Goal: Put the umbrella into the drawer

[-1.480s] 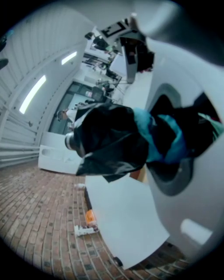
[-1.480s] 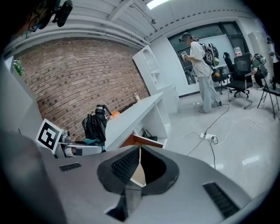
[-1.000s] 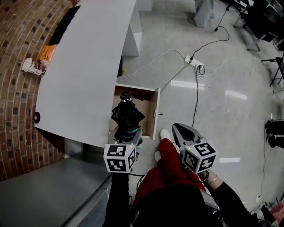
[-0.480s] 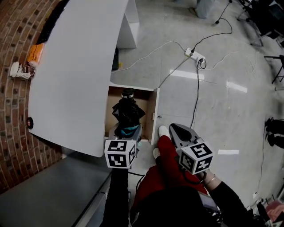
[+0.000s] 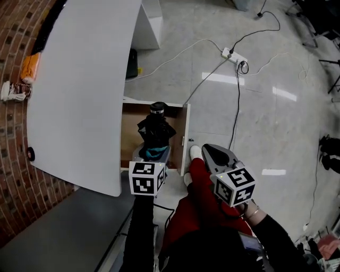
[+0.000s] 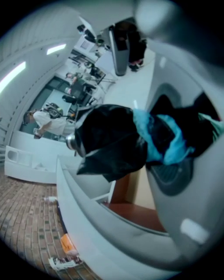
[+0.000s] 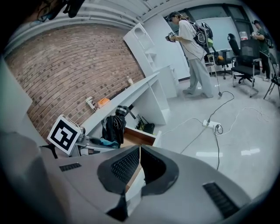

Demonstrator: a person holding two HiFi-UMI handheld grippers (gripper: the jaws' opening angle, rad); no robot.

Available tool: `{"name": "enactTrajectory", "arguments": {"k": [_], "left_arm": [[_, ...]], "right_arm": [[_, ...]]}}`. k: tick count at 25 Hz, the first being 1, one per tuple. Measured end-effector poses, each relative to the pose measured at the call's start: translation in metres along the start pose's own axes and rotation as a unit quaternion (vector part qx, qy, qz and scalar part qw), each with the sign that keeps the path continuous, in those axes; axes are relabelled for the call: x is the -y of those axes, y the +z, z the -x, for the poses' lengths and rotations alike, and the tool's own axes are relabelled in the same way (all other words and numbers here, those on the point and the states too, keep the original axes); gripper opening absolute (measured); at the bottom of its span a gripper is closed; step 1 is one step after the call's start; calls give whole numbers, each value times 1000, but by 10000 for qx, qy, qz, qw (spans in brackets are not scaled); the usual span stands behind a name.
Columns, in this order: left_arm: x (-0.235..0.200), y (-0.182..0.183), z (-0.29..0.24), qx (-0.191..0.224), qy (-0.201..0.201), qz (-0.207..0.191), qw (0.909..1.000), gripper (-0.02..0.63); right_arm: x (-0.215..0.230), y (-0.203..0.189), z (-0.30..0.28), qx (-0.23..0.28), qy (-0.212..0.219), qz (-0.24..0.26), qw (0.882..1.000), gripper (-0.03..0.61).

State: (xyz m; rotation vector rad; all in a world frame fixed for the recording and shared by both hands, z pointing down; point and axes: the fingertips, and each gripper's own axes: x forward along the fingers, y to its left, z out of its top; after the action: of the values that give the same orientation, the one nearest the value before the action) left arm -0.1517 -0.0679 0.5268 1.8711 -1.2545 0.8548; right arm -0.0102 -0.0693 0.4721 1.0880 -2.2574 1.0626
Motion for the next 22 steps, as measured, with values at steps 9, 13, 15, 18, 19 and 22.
{"name": "enactTrajectory", "arguments": {"k": [9, 13, 15, 18, 19, 22], "left_arm": [[-7, -26, -32, -430, -31, 9, 9991, 262], [-13, -33, -43, -593, -47, 17, 9982, 262], [-15, -37, -50, -700, -70, 11, 9975, 262], [-19, -44, -60, -875, -92, -59, 9961, 262], [-20, -46, -63, -927, -101, -82, 9956, 262], [-24, -50, -71, -1061, -137, -94, 9942, 262]], "right_arm": [[9, -14, -19, -245, 45, -63, 9997, 11], [13, -17, -27, -307, 48, -105, 9995, 11], [15, -18, -31, -321, 37, -107, 9994, 11], [18, -18, -35, -334, 11, -125, 9994, 11], [19, -18, -36, -340, 2, -132, 9993, 11], [25, -17, -40, -363, -48, -134, 9992, 11]]}}
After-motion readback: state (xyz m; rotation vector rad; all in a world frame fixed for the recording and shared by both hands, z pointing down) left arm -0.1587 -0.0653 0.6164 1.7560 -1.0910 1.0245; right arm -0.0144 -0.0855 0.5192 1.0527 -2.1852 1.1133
